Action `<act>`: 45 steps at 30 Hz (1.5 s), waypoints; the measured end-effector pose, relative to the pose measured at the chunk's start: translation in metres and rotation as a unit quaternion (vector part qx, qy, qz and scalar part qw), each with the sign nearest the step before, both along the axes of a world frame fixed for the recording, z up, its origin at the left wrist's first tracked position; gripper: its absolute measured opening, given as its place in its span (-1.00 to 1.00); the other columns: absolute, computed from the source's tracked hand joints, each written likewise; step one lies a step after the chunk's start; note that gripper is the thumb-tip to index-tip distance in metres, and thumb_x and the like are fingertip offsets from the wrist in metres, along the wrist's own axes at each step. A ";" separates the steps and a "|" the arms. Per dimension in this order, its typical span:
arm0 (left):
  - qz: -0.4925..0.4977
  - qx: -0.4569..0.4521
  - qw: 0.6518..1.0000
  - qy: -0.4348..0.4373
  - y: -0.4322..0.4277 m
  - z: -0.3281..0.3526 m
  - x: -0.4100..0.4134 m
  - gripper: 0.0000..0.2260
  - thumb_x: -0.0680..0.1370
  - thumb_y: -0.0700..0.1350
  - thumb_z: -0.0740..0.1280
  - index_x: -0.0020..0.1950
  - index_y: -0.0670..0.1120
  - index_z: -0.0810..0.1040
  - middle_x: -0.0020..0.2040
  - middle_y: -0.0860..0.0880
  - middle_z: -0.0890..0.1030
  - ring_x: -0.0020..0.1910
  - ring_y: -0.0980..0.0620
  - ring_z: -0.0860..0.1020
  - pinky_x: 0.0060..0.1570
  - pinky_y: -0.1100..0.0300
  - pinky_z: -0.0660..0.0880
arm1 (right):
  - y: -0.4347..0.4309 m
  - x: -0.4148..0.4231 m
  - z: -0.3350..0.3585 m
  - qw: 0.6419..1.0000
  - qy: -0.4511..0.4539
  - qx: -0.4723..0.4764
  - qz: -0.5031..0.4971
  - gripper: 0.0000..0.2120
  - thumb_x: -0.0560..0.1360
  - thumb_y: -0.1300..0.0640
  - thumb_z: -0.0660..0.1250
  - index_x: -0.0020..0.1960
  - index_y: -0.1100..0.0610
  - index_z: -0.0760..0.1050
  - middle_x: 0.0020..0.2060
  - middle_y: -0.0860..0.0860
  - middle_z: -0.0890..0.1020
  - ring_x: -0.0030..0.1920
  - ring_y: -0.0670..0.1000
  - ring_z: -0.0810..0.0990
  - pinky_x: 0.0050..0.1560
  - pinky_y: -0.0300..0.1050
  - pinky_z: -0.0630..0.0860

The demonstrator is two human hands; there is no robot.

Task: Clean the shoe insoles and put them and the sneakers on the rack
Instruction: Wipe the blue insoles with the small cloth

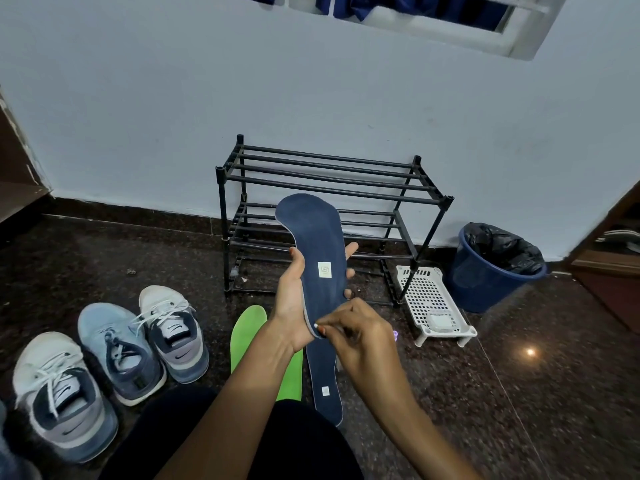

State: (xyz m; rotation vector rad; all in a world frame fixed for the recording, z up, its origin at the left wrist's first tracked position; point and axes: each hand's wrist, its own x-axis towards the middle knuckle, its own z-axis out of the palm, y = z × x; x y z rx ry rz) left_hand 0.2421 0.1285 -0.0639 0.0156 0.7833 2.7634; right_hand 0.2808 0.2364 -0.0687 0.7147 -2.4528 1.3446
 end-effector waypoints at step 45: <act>0.139 -0.105 0.981 -0.090 0.018 0.001 0.001 -0.79 0.62 -0.15 0.17 0.09 -0.24 0.53 -0.16 -0.14 0.66 -0.29 0.01 0.66 -0.33 0.22 0.59 | -0.005 -0.037 0.015 0.985 0.087 -0.009 -0.146 -0.91 0.45 0.36 0.31 -0.12 0.25 0.58 -0.20 0.01 0.49 -0.16 -0.04 0.49 -0.13 -0.50 0.33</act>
